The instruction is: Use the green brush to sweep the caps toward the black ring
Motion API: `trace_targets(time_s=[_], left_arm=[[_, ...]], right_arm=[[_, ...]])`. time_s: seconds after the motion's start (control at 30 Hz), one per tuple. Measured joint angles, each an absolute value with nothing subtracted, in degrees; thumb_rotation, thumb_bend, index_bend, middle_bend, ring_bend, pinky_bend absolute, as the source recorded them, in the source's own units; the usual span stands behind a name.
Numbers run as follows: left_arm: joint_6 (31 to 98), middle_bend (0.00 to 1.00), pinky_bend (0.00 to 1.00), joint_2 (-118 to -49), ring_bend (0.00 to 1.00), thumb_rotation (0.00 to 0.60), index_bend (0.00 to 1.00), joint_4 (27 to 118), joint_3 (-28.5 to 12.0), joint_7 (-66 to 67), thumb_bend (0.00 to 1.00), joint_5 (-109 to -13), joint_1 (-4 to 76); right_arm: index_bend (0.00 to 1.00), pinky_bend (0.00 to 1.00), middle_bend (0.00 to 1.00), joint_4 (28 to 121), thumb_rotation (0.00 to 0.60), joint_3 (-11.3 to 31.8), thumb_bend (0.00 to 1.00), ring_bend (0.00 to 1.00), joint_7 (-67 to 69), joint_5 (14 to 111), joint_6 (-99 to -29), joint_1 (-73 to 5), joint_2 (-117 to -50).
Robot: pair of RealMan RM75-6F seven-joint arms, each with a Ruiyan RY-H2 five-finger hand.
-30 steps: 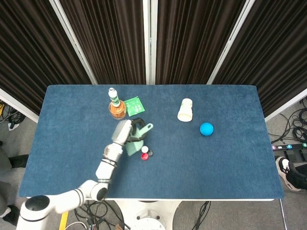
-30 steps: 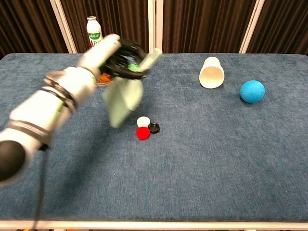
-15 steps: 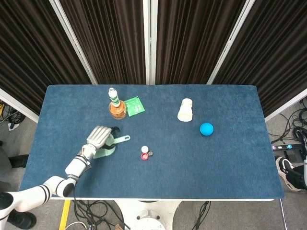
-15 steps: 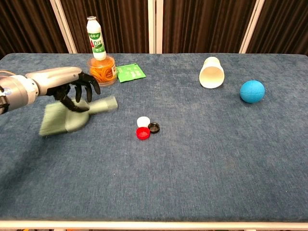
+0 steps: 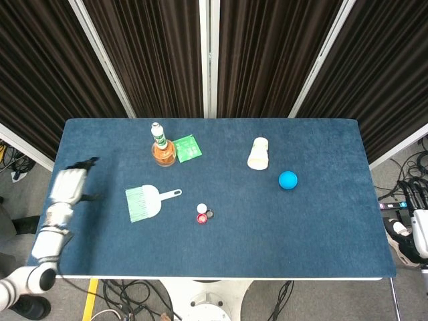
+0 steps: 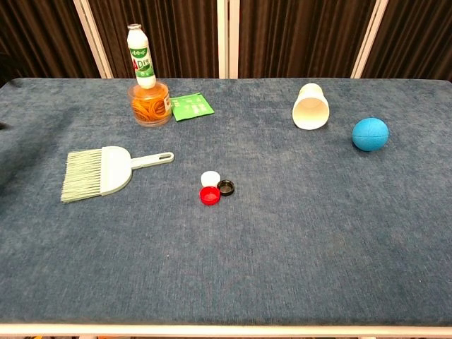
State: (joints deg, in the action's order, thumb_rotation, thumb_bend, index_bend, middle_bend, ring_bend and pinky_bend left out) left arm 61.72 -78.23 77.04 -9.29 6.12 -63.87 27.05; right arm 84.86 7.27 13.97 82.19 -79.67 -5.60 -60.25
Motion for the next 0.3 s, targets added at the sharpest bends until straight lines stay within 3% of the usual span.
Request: trace_targets(time_s=[0.3], left_arm=[[83.51, 0.21, 0.27, -72.16, 0.17, 0.600, 0.15, 89.93, -3.81, 9.98, 0.16, -67.48, 12.60]], right_arm=[[0.00, 0.01, 0.08, 83.78, 0.600, 5.89, 0.24, 0.00, 15.71, 84.37, -80.30, -6.18, -63.67]])
